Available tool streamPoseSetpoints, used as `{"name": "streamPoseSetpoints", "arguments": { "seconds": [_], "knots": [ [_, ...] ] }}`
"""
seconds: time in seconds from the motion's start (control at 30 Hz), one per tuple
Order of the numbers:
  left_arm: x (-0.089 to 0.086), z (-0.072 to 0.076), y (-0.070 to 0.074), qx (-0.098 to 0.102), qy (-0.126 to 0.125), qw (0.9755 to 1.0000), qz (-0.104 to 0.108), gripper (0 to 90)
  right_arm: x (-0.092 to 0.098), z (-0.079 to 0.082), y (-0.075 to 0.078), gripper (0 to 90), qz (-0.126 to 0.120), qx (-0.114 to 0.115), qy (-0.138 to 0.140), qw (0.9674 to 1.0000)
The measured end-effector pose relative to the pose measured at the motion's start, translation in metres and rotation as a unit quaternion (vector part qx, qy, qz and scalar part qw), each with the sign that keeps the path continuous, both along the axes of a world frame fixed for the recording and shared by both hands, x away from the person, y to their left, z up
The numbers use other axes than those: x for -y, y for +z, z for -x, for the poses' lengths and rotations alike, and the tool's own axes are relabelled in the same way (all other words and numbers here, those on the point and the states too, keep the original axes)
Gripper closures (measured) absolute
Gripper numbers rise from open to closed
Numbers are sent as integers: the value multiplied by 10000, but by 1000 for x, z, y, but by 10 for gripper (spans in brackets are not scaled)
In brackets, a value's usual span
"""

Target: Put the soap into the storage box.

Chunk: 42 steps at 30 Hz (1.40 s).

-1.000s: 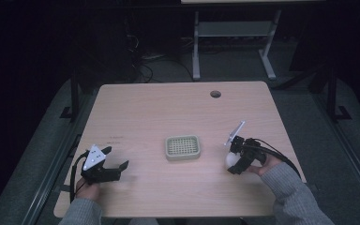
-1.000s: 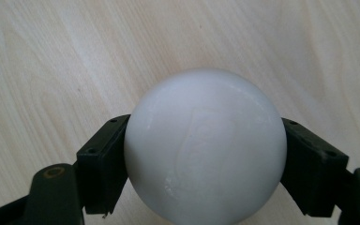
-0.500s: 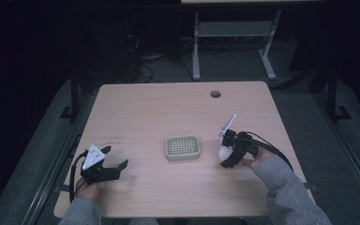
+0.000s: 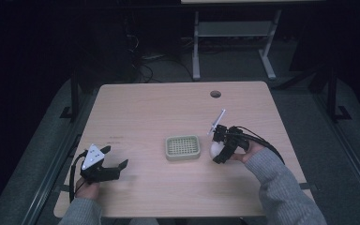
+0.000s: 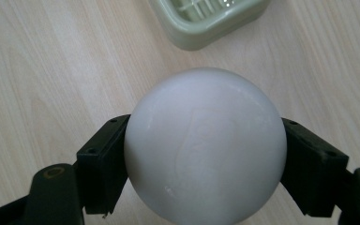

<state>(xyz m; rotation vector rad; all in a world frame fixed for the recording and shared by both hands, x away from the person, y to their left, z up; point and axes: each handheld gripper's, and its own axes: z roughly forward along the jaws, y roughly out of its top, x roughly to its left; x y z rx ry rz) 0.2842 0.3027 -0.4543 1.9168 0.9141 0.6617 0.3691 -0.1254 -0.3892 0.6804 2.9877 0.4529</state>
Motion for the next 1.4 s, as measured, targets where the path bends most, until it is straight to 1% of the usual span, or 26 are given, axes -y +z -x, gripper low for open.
{"name": "streamPoseSetpoints", "arguments": {
  "seconds": [0.13, 0.27, 0.37, 0.53, 0.57, 0.67, 0.73, 0.87, 0.97, 1.03, 1.13, 1.4],
  "knots": [
    [0, 0, 0, 7, -1, 10000, 8, 128, -5, -3, 2, 238, 5, -1, 58, 10000],
    [0, 0, 0, -9, -2, 10000, 38, 128, -9, -5, 2, 238, -10, -27, 57, 10000],
    [0, 0, 0, -6, -3, 10000, 24, 129, -11, -7, 2, 238, 31, -37, 95, 9999],
    [0, 0, 0, -15, 8, 10000, 82, 129, -17, -10, 4, 238, 29, -41, 115, 9999],
    [0, 0, 0, -29, 8, 10000, 83, 128, -18, -11, 4, 238, 17, -48, 154, 9999],
    [0, 0, 0, -23, 8, 10000, 84, 128, -23, -13, 6, 238, 46, -30, 174, 9998],
    [-1, 0, 0, -4, 16, 10000, 97, 128, -26, -14, 8, 238, -5, -38, 182, 9998],
    [-1, -1, 0, 0, 16, 10000, 88, 128, -33, -17, 11, 238, 46, -11, 267, 9996],
    [-1, -1, 0, -7, 17, 10000, 78, 128, -39, -19, 12, 237, 37, -9, 310, 9995],
    [-2, 0, 0, -10, 21, 10000, 85, 128, -42, -21, 13, 237, 51, 6, 343, 9994],
    [-2, 0, 0, -23, 36, 9999, 110, 128, -46, -23, 13, 238, -8, -6, 370, 9993],
    [-2, 0, 0, -8, 29, 9999, 118, 128, -56, -26, 14, 238, 34, -10, 436, 9990]
  ]
}}
